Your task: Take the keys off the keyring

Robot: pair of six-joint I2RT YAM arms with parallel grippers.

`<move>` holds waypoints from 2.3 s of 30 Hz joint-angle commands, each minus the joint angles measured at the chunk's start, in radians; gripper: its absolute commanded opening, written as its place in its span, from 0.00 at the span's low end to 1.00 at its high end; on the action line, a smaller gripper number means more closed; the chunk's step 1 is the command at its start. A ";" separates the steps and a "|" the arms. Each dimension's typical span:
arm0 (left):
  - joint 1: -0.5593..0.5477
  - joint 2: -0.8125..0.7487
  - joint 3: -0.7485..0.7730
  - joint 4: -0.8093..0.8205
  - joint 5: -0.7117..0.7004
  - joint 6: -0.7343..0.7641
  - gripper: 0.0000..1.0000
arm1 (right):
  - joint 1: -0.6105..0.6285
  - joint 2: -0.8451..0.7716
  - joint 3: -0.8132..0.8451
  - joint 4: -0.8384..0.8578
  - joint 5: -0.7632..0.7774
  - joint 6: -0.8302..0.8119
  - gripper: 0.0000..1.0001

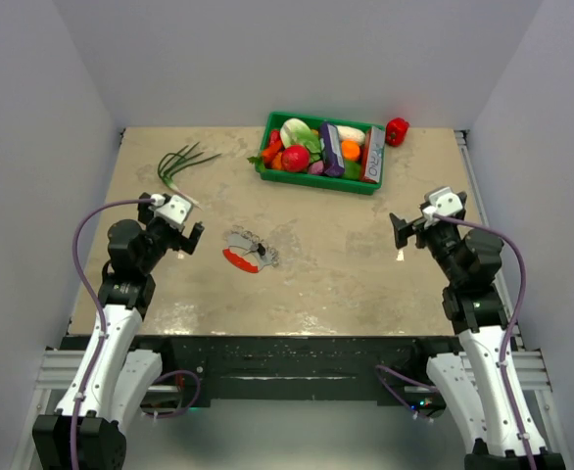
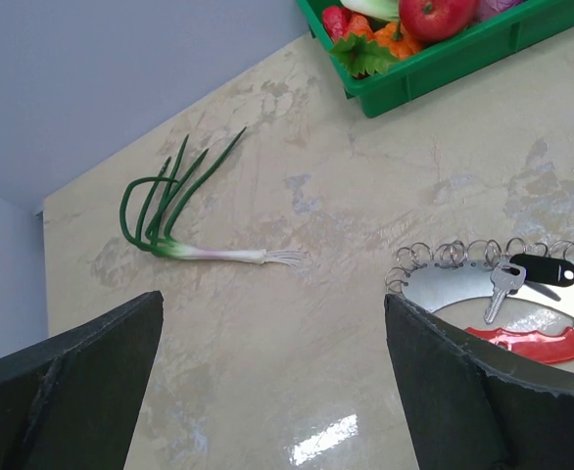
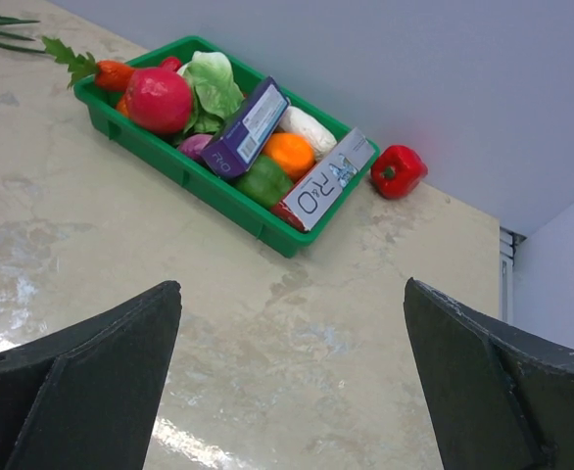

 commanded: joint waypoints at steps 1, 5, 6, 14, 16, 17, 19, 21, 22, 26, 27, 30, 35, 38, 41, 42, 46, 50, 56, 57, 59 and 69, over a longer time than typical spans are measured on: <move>0.010 -0.001 -0.016 0.026 0.016 -0.014 0.99 | 0.002 -0.001 0.014 0.031 0.009 0.019 0.99; 0.010 0.008 -0.017 0.019 0.028 -0.008 0.99 | 0.001 0.004 -0.012 0.046 -0.008 -0.069 0.99; 0.010 0.010 -0.019 0.018 0.031 -0.007 0.99 | 0.004 0.002 -0.020 0.048 -0.014 -0.088 0.99; 0.010 0.048 -0.011 -0.062 0.135 0.070 0.99 | 0.002 0.010 -0.029 0.020 0.003 -0.211 0.99; 0.010 0.068 -0.004 -0.076 0.144 0.085 0.99 | 0.002 0.008 -0.032 0.014 -0.012 -0.218 0.99; 0.010 0.073 -0.001 -0.085 0.144 0.088 0.99 | 0.002 0.008 -0.031 0.001 -0.020 -0.230 0.99; 0.010 0.085 0.003 -0.088 0.144 0.090 0.99 | 0.002 0.010 -0.025 -0.021 -0.060 -0.246 0.99; 0.010 0.086 0.003 -0.094 0.158 0.096 0.99 | 0.002 0.010 -0.020 -0.044 -0.081 -0.263 0.99; 0.010 0.086 0.001 -0.096 0.166 0.099 0.99 | 0.002 0.010 -0.020 -0.049 -0.090 -0.267 0.99; 0.010 0.093 -0.002 -0.117 0.255 0.127 0.99 | 0.001 0.007 -0.026 -0.064 -0.109 -0.284 0.99; 0.010 0.097 0.000 -0.122 0.270 0.140 0.99 | 0.001 0.008 -0.025 -0.069 -0.115 -0.290 0.99; 0.008 0.125 0.015 -0.140 0.306 0.159 0.99 | 0.001 0.007 -0.017 -0.095 -0.144 -0.306 0.99; 0.005 0.178 0.050 -0.175 0.335 0.197 0.99 | -0.007 -0.007 -0.012 -0.128 -0.179 -0.326 0.99; -0.003 0.194 0.055 -0.172 0.353 0.205 0.99 | -0.007 -0.007 -0.014 -0.128 -0.187 -0.327 0.99; -0.029 0.212 0.062 -0.168 0.346 0.214 0.99 | -0.010 -0.007 -0.017 -0.128 -0.190 -0.330 0.99; -0.048 0.218 0.065 -0.163 0.335 0.220 0.99 | -0.010 -0.006 -0.017 -0.130 -0.193 -0.330 0.99; -0.131 0.267 0.061 -0.117 0.252 0.226 0.99 | -0.012 -0.006 -0.015 -0.139 -0.207 -0.338 0.99; -0.185 0.326 0.078 -0.073 0.207 0.217 0.99 | -0.015 -0.006 -0.017 -0.144 -0.212 -0.341 0.99; -0.197 0.453 0.142 -0.039 0.207 0.171 0.99 | -0.019 0.005 -0.022 -0.144 -0.218 -0.346 0.99; -0.201 0.459 0.142 -0.027 0.207 0.176 0.99 | -0.019 0.010 -0.022 -0.145 -0.218 -0.346 0.99; -0.208 0.474 0.142 0.008 0.206 0.190 0.98 | -0.019 0.011 -0.023 -0.142 -0.218 -0.347 0.99; -0.225 0.577 0.171 0.064 0.160 0.225 0.90 | -0.021 0.033 -0.023 -0.148 -0.225 -0.353 0.99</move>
